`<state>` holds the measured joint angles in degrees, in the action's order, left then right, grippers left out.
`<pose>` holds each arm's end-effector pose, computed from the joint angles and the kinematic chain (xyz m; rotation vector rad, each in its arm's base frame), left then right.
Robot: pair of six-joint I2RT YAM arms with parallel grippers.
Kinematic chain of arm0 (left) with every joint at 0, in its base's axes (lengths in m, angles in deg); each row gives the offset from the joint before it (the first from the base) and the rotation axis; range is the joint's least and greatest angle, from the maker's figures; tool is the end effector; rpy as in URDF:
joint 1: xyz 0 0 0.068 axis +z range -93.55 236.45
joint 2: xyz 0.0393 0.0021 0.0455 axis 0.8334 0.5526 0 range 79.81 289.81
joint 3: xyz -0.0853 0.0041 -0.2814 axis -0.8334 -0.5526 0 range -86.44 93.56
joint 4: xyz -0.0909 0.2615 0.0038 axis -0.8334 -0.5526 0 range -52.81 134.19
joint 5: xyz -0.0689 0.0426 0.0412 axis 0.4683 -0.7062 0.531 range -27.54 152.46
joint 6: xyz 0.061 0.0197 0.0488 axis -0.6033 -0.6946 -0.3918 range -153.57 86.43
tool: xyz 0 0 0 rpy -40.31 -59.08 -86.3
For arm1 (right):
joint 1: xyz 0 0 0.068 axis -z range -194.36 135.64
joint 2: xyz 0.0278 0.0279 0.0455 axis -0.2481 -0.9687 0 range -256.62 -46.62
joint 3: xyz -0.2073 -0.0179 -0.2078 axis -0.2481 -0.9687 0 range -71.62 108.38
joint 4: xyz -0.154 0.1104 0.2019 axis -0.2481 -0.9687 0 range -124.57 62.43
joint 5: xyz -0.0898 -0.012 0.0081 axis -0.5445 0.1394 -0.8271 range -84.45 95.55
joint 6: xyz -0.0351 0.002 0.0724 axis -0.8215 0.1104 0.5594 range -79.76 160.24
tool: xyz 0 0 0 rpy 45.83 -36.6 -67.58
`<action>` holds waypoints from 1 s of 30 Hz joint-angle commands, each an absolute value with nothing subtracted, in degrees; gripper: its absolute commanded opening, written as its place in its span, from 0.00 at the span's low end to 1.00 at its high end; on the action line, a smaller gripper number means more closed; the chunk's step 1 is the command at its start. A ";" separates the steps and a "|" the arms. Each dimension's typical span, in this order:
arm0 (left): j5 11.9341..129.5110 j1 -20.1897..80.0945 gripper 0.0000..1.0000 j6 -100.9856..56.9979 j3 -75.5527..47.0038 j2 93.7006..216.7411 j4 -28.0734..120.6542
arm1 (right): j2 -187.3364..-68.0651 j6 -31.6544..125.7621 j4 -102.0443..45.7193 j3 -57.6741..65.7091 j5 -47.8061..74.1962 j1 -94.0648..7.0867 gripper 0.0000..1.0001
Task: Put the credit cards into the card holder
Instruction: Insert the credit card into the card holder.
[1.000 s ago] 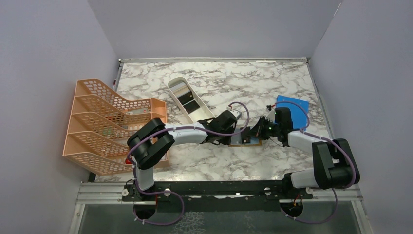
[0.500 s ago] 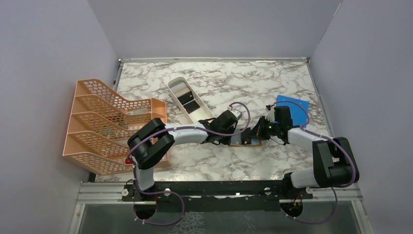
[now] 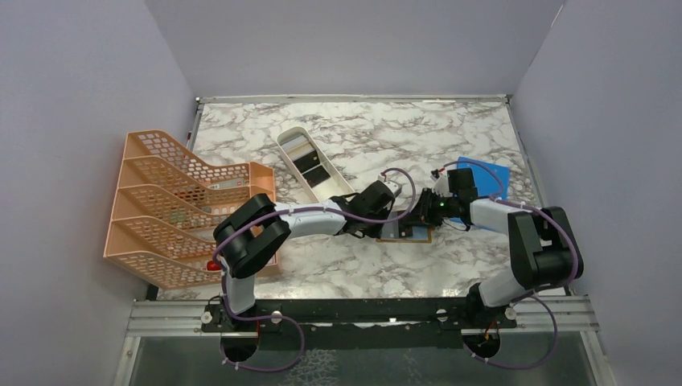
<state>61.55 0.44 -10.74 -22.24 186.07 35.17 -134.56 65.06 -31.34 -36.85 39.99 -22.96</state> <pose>0.2382 -0.3513 0.1457 0.7216 2.4468 -0.5568 0.2771 0.0816 0.1158 0.1298 2.5971 0.9894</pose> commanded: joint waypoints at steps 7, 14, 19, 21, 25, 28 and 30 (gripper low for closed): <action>60.41 -0.59 0.03 -10.71 -21.70 185.53 36.75 | -127.94 63.09 -42.98 -35.87 25.33 -23.81 0.44; 61.08 -0.59 0.03 -9.90 -22.26 185.04 37.77 | -127.32 63.81 -40.85 -36.51 27.06 -23.83 0.46; 61.99 -0.59 0.03 -9.58 -22.31 185.86 38.56 | -127.19 64.46 -39.12 -37.86 28.61 -24.17 0.46; 61.97 -0.59 0.03 -9.45 -22.32 186.14 38.84 | -126.29 64.85 -38.56 -38.26 29.47 -24.37 0.46; 62.38 -0.59 0.03 -9.15 -22.15 186.74 39.55 | -125.34 65.80 -37.10 -39.54 30.16 -25.20 0.44; 62.70 -0.59 0.03 -8.97 -21.72 187.19 39.87 | -126.10 66.43 -35.46 -40.06 31.42 -26.16 0.41; 62.89 -0.67 0.03 -8.90 -21.50 187.47 40.00 | -126.92 67.19 -33.95 -40.37 32.17 -27.21 0.40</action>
